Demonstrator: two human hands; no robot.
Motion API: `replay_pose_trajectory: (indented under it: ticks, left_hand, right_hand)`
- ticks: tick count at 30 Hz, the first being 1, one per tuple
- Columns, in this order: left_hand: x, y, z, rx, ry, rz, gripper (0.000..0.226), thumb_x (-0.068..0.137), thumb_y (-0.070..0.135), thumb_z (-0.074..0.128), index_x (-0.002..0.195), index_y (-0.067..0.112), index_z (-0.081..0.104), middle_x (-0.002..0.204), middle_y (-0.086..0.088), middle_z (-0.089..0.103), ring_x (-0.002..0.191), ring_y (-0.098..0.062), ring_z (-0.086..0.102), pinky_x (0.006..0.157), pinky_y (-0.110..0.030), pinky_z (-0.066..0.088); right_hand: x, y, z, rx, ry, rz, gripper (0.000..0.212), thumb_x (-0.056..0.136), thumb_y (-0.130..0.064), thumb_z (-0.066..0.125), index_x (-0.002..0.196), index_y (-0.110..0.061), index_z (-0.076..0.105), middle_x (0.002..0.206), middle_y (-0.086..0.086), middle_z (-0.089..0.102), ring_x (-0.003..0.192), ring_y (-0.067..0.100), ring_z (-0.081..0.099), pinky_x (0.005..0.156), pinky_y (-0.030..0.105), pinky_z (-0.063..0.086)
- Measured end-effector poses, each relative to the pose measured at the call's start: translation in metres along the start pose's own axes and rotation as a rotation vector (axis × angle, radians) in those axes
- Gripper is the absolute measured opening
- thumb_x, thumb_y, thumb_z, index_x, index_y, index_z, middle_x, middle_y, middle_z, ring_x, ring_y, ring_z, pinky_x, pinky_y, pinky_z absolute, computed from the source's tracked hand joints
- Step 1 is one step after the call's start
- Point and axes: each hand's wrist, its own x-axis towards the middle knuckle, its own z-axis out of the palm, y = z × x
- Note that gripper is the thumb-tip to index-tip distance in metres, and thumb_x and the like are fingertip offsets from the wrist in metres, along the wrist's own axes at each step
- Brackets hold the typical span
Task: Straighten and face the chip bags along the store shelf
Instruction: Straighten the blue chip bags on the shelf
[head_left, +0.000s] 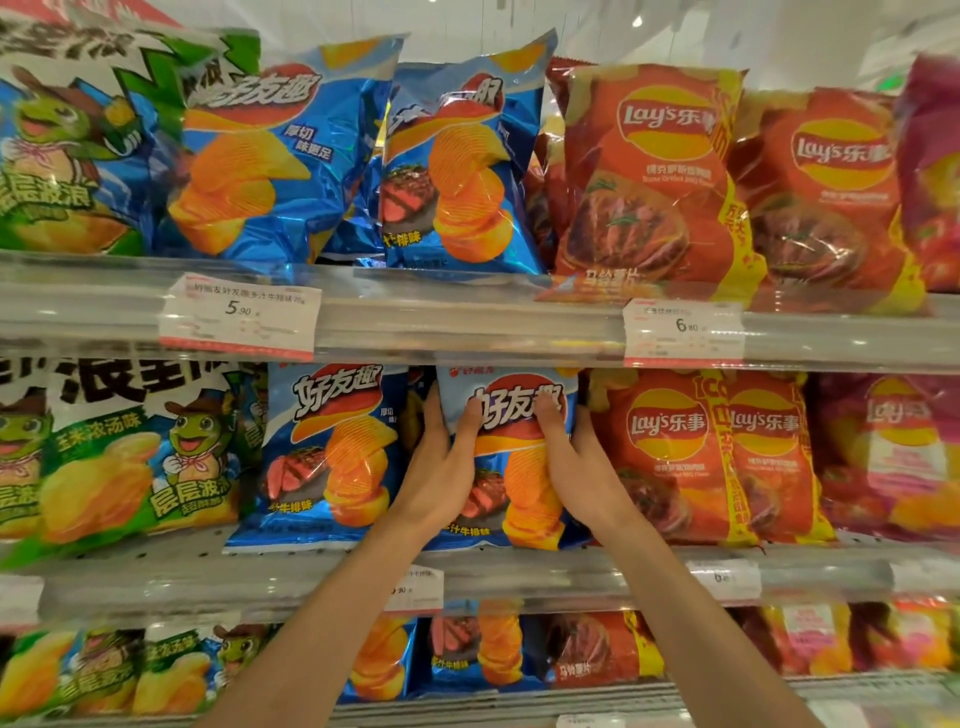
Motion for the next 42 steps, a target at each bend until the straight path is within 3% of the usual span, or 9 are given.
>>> replay_pose_trajectory:
  ticks: [6,10,18,24,28,33,35,38,42]
  left_hand:
    - [0.001,-0.007,0.002,0.062,0.11,0.088,0.067,0.098,0.064,0.037,0.156,0.044,0.009,0.145,0.01,0.05,0.123,-0.014,0.055,0.1,-0.032,0.046]
    - [-0.003,-0.005,-0.003,0.069,0.037,0.036,0.064,0.096,0.069,0.033,0.153,0.05,0.011,0.145,0.01,0.051,0.128,-0.02,0.054,0.109,-0.046,0.043]
    - [-0.011,-0.003,-0.008,0.05,-0.032,0.021,0.063,0.1,0.057,0.039,0.156,0.046,0.011,0.133,0.022,0.047,0.11,0.004,0.052,0.076,-0.001,0.037]
    - [-0.008,-0.011,-0.006,0.08,0.017,0.026,0.062,0.098,0.064,0.034,0.154,0.049,0.011,0.136,0.019,0.052,0.119,-0.011,0.057,0.092,-0.028,0.044]
    - [-0.004,0.001,-0.009,-0.01,0.006,-0.029,0.069,0.095,0.07,0.034,0.155,0.047,0.01,0.139,0.015,0.048,0.13,-0.018,0.052,0.107,-0.037,0.041]
    - [0.017,0.019,-0.003,-0.19,0.023,-0.107,0.087,0.084,0.075,0.046,0.156,0.035,0.018,0.149,0.003,0.046,0.131,-0.018,0.047,0.105,-0.036,0.037]
    - [0.019,0.02,-0.001,-0.24,0.049,-0.116,0.096,0.074,0.078,0.054,0.154,0.032,0.026,0.141,0.002,0.054,0.127,-0.02,0.053,0.104,-0.04,0.043]
    - [0.021,0.015,-0.003,-0.299,0.083,-0.107,0.076,0.082,0.065,0.064,0.145,0.029,0.042,0.124,0.003,0.066,0.112,-0.016,0.065,0.095,-0.036,0.053]
    - [0.023,0.01,-0.002,-0.291,0.148,-0.046,0.049,0.089,0.053,0.066,0.13,0.029,0.057,0.112,0.004,0.072,0.102,-0.012,0.07,0.089,-0.035,0.058]
  right_hand:
    - [0.007,0.007,0.002,-0.012,0.002,0.006,0.067,0.093,-0.07,0.042,0.144,-0.027,0.046,0.125,-0.006,0.065,0.112,0.011,0.063,0.099,0.031,0.049]
    - [0.0,0.003,-0.002,-0.024,-0.003,0.032,0.073,0.091,-0.074,0.037,0.149,-0.029,0.037,0.136,-0.009,0.055,0.125,0.014,0.053,0.101,0.028,0.04]
    - [-0.03,0.015,-0.007,-0.221,-0.078,-0.032,0.086,0.081,-0.082,0.047,0.15,-0.037,0.022,0.136,-0.016,0.058,0.123,0.012,0.058,0.107,0.041,0.046]
    - [-0.034,0.014,-0.005,-0.277,-0.035,-0.021,0.09,0.082,-0.084,0.04,0.153,-0.032,0.018,0.135,-0.011,0.059,0.121,0.017,0.06,0.104,0.042,0.048]
    - [-0.031,-0.006,-0.013,-0.052,-0.092,0.056,0.077,0.091,-0.072,0.043,0.155,-0.037,0.02,0.132,-0.025,0.049,0.122,0.002,0.049,0.1,0.021,0.037]
    - [-0.002,-0.035,-0.006,0.067,-0.008,0.205,0.091,0.083,-0.082,0.043,0.157,-0.031,0.024,0.155,-0.003,0.042,0.139,0.024,0.043,0.116,0.043,0.032]
    - [0.004,-0.037,-0.001,0.137,0.045,0.187,0.077,0.087,-0.073,0.052,0.149,-0.03,0.036,0.147,0.0,0.051,0.129,0.024,0.052,0.112,0.043,0.04]
    - [0.006,-0.03,0.001,0.232,0.082,0.142,0.027,0.09,-0.06,0.061,0.105,-0.038,0.054,0.12,-0.002,0.067,0.109,0.02,0.064,0.102,0.043,0.051]
    - [0.009,-0.025,0.004,0.253,0.129,0.069,0.018,0.092,-0.053,0.064,0.089,-0.036,0.056,0.095,-0.015,0.067,0.093,0.008,0.066,0.096,0.037,0.054]
